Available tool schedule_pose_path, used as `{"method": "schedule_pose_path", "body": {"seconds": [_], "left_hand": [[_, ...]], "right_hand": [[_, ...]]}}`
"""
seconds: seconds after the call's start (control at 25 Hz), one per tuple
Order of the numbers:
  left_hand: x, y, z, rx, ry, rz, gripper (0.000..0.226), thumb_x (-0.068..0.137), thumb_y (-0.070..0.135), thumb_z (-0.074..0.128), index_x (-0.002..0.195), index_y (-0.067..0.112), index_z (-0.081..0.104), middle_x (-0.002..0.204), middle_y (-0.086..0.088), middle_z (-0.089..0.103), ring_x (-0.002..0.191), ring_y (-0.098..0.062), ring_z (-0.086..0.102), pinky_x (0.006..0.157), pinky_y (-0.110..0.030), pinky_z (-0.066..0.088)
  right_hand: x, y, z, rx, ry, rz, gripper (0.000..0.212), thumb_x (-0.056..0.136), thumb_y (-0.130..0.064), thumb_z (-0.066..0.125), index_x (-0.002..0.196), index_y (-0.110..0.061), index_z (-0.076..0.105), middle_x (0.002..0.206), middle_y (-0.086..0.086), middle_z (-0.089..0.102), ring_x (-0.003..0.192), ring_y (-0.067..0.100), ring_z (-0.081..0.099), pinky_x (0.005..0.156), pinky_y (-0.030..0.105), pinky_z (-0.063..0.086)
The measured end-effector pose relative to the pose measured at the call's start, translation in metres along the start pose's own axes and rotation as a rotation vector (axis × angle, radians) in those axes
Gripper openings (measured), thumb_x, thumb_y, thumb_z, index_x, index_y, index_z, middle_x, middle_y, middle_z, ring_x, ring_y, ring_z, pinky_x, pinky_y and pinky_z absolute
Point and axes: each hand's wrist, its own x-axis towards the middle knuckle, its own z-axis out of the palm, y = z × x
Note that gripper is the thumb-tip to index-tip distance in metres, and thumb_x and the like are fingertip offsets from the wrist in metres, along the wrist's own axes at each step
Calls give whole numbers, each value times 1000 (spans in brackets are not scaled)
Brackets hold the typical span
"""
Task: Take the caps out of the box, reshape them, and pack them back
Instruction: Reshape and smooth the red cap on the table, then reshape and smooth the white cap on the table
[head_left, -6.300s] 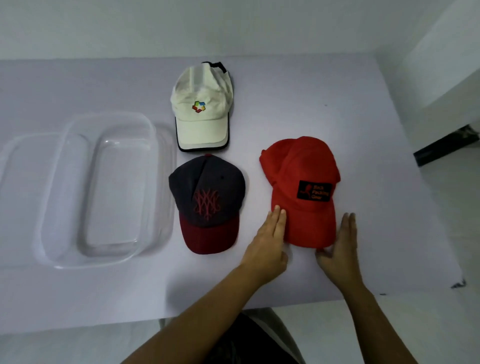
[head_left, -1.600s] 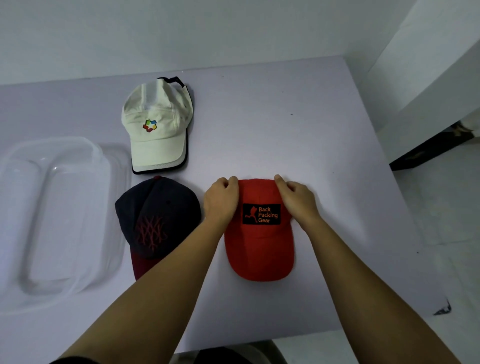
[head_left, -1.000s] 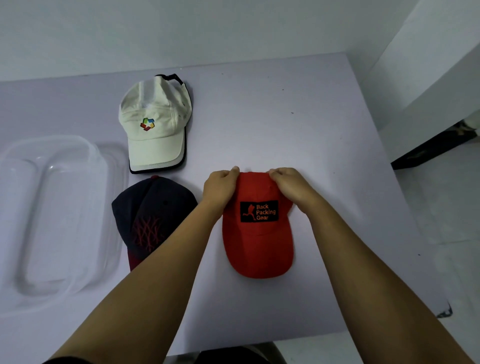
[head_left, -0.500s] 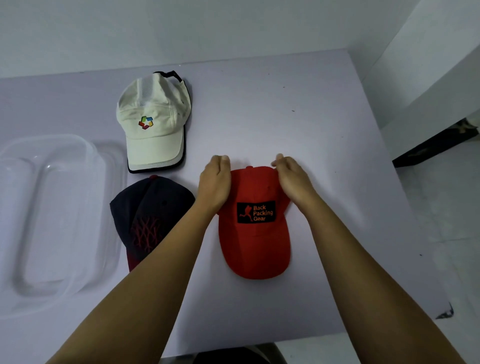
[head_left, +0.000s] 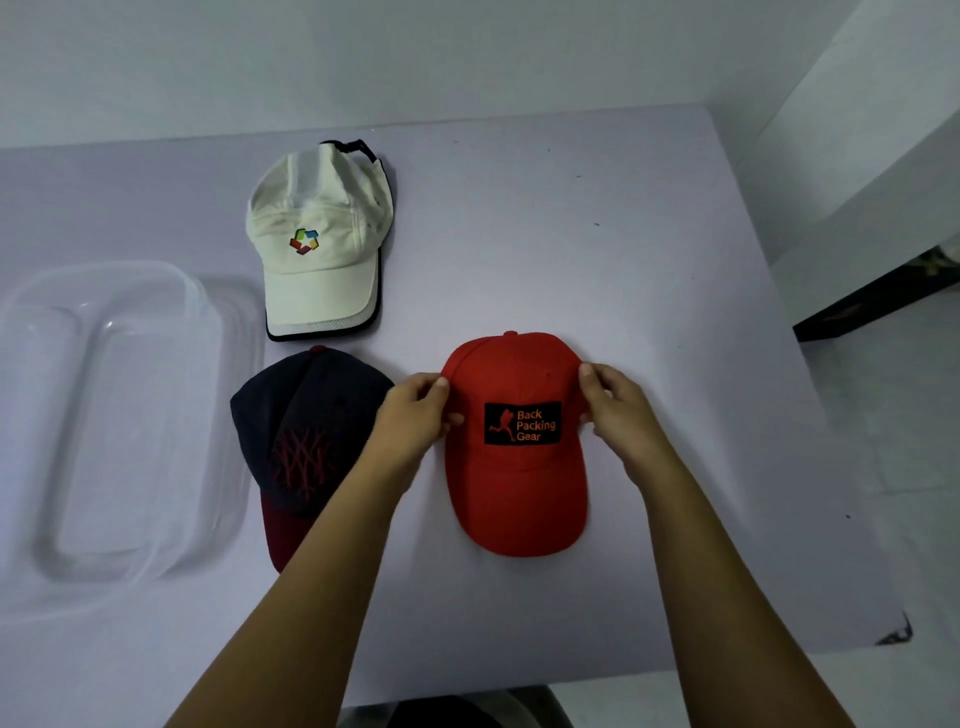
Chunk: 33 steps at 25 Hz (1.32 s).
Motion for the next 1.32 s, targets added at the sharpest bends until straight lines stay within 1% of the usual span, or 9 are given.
{"method": "schedule_pose_path", "body": {"seconds": [0.16, 0.32, 0.48, 0.64, 0.8, 0.92, 1.16, 1.24, 1.32], "left_hand": [[5, -6, 3, -70, 64, 27, 20, 97, 18, 44, 84, 17, 59, 70, -4, 59, 61, -12, 54, 61, -24, 43], [9, -4, 3, -13, 99, -31, 26, 95, 24, 45, 77, 12, 59, 68, -10, 61, 56, -15, 53, 54, -26, 40], [18, 3, 2, -31, 86, -110, 36, 96, 26, 39, 64, 11, 43, 59, -6, 43, 52, -16, 37, 51, -28, 31], [23, 7, 2, 25, 121, -115, 37, 95, 24, 40, 60, 12, 41, 57, -6, 42, 48, -18, 35, 50, -27, 29], [12, 10, -2, 263, 138, 10, 35, 96, 23, 38, 77, 3, 60, 63, -8, 59, 55, -17, 53, 52, -25, 37], [4, 26, -10, 448, 236, 205, 33, 94, 22, 38, 93, 1, 64, 83, -12, 68, 76, -25, 65, 65, -27, 45], [-8, 81, -69, 388, 372, 441, 31, 94, 19, 43, 117, 12, 63, 113, -6, 68, 97, -23, 66, 89, -32, 50], [-3, 89, -99, 393, 386, 459, 31, 94, 20, 43, 116, 15, 64, 112, -2, 68, 92, -16, 66, 83, -22, 49], [6, 90, -129, 492, 373, 466, 32, 95, 18, 42, 117, 16, 65, 105, -1, 68, 77, -12, 61, 63, -4, 40]], "right_hand": [[3, -4, 2, 220, -14, 92, 23, 97, -33, 44, 88, -22, 61, 84, -5, 60, 75, 9, 53, 67, 22, 43], [2, -7, 1, 200, -10, 93, 20, 96, -34, 46, 97, -22, 62, 87, -10, 60, 76, 4, 53, 69, 22, 43], [5, -13, -5, 145, -33, 126, 28, 97, -34, 46, 113, -16, 61, 100, -7, 57, 97, 10, 49, 90, 29, 37], [10, -13, -6, 77, -23, 62, 25, 96, -32, 47, 102, -15, 64, 93, -7, 61, 89, 6, 53, 84, 27, 38], [14, -10, -9, -49, -15, -38, 28, 94, -32, 52, 110, -14, 66, 106, -3, 63, 104, 13, 57, 86, 24, 39], [12, -21, -16, -126, 77, -130, 27, 92, -34, 54, 112, -18, 64, 104, -8, 59, 97, 10, 56, 83, 23, 38], [7, -92, -5, -199, 131, -414, 23, 93, -23, 52, 113, -20, 63, 100, -9, 60, 79, -1, 55, 67, 5, 41], [7, -122, 16, -237, 57, -512, 22, 93, -20, 52, 112, -19, 64, 100, -11, 60, 80, -4, 55, 67, -2, 40], [8, -147, 45, -259, -29, -586, 22, 93, -20, 52, 112, -18, 64, 104, -10, 62, 85, -4, 55, 76, 2, 40]]}}
